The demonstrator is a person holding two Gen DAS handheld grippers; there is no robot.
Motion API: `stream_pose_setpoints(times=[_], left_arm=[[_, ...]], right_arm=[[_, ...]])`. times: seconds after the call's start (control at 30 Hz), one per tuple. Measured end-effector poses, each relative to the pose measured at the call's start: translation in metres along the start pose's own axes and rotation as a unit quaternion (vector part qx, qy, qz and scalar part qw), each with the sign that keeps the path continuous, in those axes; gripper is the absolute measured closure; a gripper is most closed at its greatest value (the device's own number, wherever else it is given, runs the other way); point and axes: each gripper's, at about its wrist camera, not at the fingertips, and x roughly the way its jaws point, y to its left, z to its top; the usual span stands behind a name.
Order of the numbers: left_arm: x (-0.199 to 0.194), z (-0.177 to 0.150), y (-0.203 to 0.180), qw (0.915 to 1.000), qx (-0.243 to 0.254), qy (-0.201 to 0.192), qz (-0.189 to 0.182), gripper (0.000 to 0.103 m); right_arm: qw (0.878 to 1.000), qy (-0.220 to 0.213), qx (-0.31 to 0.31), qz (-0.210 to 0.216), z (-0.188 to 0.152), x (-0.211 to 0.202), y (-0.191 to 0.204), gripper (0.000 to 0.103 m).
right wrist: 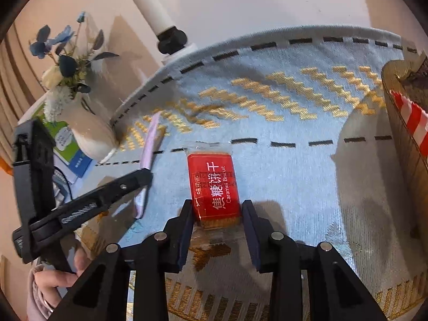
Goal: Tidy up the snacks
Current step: 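Close the left tool on the pink stick packet while the right tool grasps the red caramel biscuit, then carry the pink stick packet and red caramel biscuit into the amber bowl and release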
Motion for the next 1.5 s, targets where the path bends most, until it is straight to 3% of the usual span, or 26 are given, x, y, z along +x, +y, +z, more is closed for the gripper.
stream_pose_setpoints(times=[0.53, 0.73, 1.03, 1.23, 1.33, 1.5], left_arm=[[-0.001, 0.001, -0.002, 0.9997, -0.012, -0.008, 0.018, 0.086], [-0.008, 0.001, 0.002, 0.9992, -0.022, -0.026, 0.020, 0.086], [-0.021, -0.011, 0.016, 0.9967, -0.069, -0.036, 0.022, 0.086], [-0.040, -0.017, -0.016, 0.9978, -0.057, -0.034, -0.002, 0.086], [-0.050, 0.000, -0.044, 0.9981, -0.045, -0.038, -0.021, 0.086], [-0.065, 0.039, -0.118, 0.9981, 0.018, -0.031, -0.050, 0.086]], right_arm=[[0.998, -0.060, -0.002, 0.024, 0.001, -0.024, 0.002, 0.068], [0.995, -0.096, -0.023, 0.015, -0.003, -0.038, 0.012, 0.068], [0.993, -0.110, -0.030, 0.023, -0.017, -0.056, 0.015, 0.068], [0.992, -0.122, -0.006, 0.044, -0.034, -0.088, 0.005, 0.068], [0.988, -0.145, -0.008, 0.058, -0.030, -0.119, 0.005, 0.068], [0.983, -0.179, -0.017, 0.046, 0.003, -0.182, -0.005, 0.068]])
